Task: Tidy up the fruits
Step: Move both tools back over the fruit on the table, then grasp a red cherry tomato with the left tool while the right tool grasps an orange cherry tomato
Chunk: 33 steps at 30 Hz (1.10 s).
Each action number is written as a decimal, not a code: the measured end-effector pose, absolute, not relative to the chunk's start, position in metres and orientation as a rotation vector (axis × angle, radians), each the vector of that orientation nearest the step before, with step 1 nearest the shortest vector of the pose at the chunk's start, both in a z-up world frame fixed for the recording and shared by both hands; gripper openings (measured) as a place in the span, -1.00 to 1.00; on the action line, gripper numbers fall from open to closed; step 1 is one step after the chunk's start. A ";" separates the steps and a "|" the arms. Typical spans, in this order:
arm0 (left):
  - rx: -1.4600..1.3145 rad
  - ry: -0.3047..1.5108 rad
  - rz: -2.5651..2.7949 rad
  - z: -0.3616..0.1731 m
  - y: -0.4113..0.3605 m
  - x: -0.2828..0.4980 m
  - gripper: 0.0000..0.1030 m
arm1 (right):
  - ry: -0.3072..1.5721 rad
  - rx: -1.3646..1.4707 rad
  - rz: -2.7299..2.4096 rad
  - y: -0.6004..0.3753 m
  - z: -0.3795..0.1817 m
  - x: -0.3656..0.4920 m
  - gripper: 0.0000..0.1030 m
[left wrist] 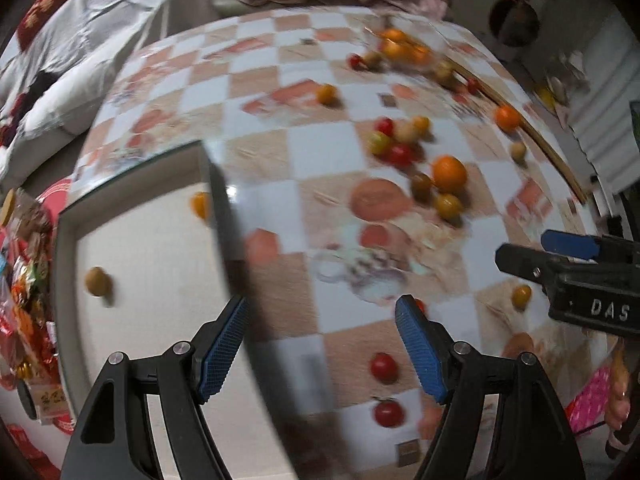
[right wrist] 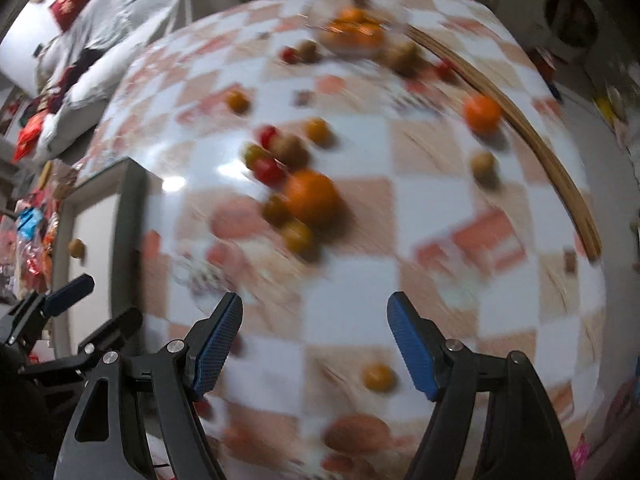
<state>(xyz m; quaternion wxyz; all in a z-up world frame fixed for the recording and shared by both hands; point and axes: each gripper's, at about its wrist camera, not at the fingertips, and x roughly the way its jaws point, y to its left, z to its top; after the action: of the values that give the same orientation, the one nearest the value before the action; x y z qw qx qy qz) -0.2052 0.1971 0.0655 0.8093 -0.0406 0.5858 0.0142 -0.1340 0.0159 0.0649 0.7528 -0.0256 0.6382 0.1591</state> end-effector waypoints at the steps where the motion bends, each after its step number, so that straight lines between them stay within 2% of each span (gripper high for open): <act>1: -0.084 1.260 0.017 0.062 0.190 -0.205 0.48 | 1.402 -0.053 0.334 0.007 0.062 -0.138 0.52; 13: -0.002 1.333 -0.049 0.023 0.144 -0.194 0.48 | 1.438 -0.091 0.293 -0.025 0.034 -0.164 0.51; 23: 0.011 1.366 -0.010 0.016 0.136 -0.189 0.44 | 1.418 -0.183 0.317 -0.009 0.027 -0.164 -0.08; 27: -0.007 1.367 -0.034 0.019 0.128 -0.185 -0.06 | 1.427 -0.176 0.335 -0.010 0.029 -0.166 -0.48; 28: -0.007 1.364 -0.038 0.020 0.126 -0.185 -0.24 | 1.431 -0.168 0.341 -0.010 0.029 -0.167 -0.53; 30: -0.019 1.358 -0.048 0.022 0.122 -0.186 -0.44 | 1.434 -0.162 0.343 -0.006 0.029 -0.166 -0.56; 31: -0.033 1.357 -0.056 0.022 0.121 -0.187 -0.50 | 1.439 -0.146 0.348 -0.006 0.029 -0.166 -0.56; 33: -0.084 1.359 -0.079 0.024 0.127 -0.186 -0.50 | 1.443 -0.115 0.350 -0.005 0.030 -0.166 -0.56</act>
<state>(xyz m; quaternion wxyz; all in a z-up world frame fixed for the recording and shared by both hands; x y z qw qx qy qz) -0.1857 0.1265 0.0240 0.7764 -0.0388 0.6280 -0.0366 -0.1656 -0.0047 0.0297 0.7352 -0.0525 0.6568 0.1592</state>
